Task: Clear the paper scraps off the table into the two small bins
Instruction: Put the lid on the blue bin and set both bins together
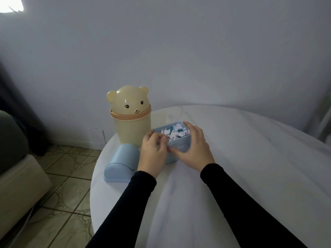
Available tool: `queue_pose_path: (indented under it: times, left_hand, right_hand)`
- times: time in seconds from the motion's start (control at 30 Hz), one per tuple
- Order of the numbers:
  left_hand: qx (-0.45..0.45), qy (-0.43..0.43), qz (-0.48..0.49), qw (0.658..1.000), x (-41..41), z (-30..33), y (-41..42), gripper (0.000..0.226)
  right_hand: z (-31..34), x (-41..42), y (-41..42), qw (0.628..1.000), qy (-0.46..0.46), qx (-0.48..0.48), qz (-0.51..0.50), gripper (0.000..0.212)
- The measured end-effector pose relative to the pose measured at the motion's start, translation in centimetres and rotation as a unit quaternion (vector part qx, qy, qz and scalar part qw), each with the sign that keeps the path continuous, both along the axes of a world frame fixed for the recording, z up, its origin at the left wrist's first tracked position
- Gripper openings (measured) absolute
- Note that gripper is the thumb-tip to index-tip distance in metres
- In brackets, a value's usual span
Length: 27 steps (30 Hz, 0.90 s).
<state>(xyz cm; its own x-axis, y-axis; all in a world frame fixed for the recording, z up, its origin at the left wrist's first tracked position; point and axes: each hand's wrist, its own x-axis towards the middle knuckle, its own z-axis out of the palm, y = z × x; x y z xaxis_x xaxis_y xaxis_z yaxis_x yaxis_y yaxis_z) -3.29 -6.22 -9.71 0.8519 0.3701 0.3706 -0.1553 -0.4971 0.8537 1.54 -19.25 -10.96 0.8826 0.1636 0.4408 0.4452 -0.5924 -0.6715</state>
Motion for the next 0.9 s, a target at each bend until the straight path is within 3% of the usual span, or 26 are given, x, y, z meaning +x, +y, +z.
queue_pose_path:
  times: [0.2,0.3,0.4,0.53,0.63,0.77,0.9]
  left_hand:
    - [0.068,-0.052,0.005,0.996,-2.0,0.5,1.4,0.018]
    - [0.176,-0.074,0.158,0.969,-3.8,0.3,2.2,0.017]
    - [0.197,0.016,0.267,0.943,-5.6,-0.5,2.5,0.022]
    - [0.181,0.127,0.274,0.936,-6.6,-2.3,2.5,0.056]
    - [0.175,0.155,0.259,0.937,-6.5,-2.9,2.1,0.063]
    - [0.191,0.167,0.236,0.938,-6.0,-2.9,1.1,0.053]
    - [0.189,0.211,0.238,0.929,-5.2,-3.4,0.7,0.066]
  right_hand:
    - [-1.1,-1.3,0.1,0.996,0.046,0.072,-0.001,0.124]
    - [-1.4,-1.6,0.9,0.991,0.057,0.123,-0.002,0.126]
    - [-1.6,-1.4,0.6,0.982,0.076,0.173,-0.002,0.125]
    - [-2.2,-2.0,-1.1,0.981,0.062,0.183,0.013,0.122]
    - [-2.5,-2.5,-2.3,0.975,0.073,0.205,0.046,0.118]
    - [-2.9,-2.4,-4.0,0.956,0.097,0.258,0.105,0.113]
    - [-3.0,-2.4,-4.5,0.947,0.111,0.274,0.124,0.112]
